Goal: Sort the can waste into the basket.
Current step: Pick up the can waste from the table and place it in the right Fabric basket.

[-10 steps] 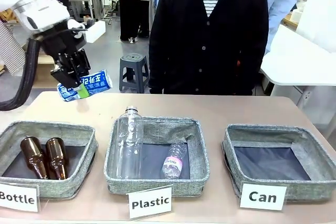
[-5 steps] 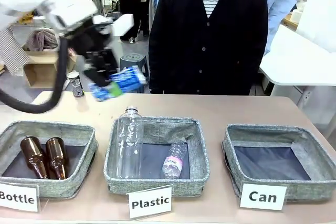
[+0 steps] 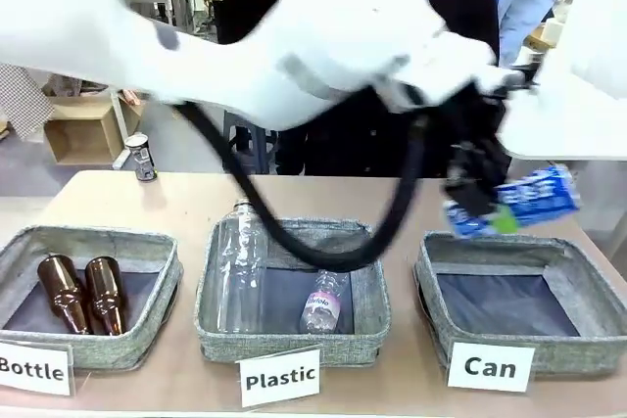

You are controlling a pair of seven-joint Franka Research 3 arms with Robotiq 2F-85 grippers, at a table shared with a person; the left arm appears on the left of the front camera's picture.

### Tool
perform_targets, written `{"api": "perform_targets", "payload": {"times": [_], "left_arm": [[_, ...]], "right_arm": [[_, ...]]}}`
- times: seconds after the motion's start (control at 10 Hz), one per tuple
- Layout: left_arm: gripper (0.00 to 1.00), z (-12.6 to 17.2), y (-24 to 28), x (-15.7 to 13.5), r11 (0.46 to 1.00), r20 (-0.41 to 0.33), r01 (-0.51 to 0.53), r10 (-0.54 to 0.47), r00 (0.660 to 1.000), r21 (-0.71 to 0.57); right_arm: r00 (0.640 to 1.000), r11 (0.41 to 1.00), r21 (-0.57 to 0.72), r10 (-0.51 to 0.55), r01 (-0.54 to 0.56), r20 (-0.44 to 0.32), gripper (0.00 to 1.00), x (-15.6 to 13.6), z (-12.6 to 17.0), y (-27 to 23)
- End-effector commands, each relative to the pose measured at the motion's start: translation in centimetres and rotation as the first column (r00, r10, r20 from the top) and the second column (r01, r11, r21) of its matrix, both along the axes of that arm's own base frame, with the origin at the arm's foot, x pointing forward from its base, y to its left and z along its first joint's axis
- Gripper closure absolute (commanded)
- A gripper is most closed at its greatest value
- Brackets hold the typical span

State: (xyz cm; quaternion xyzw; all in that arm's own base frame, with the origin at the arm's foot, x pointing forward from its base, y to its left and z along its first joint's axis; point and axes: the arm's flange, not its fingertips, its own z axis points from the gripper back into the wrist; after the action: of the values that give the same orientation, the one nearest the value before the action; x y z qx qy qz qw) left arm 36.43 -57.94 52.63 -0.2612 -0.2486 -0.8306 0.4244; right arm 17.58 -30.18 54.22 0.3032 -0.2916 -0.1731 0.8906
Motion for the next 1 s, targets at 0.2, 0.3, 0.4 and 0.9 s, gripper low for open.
{"api": "perform_targets", "payload": {"times": [0.2, 0.3, 0.4, 0.9], "left_arm": [[0.59, -3.9, -11.0, 4.1, 0.996, -0.002, -0.041, 0.041, 0.999, 0.074], [0.59, -4.5, -11.4, 4.5, 0.991, 0.034, -0.07, 0.066, 0.997, 0.113], [0.59, -4.8, -11.2, 4.5, 0.987, 0.056, -0.1, 0.093, 0.994, 0.124], [0.0, -5.5, -10.2, 4.3, 0.984, 0.094, -0.041, 0.024, 0.995, 0.176]], "right_arm": [[0.999, 0.999, -0.006, 0.036, -0.036, -0.003, 0.0, -1.1, -1.2, -0.8], [0.999, 0.999, -0.006, 0.036, -0.036, -0.003, 0.0, -1.1, -1.2, -0.8], [0.999, 0.999, -0.006, 0.036, -0.036, -0.003, 0.0, -1.1, -1.2, -0.8], [0.999, 0.999, -0.006, 0.036, -0.036, -0.003, 0.0, -1.1, -1.2, -0.8]]}}
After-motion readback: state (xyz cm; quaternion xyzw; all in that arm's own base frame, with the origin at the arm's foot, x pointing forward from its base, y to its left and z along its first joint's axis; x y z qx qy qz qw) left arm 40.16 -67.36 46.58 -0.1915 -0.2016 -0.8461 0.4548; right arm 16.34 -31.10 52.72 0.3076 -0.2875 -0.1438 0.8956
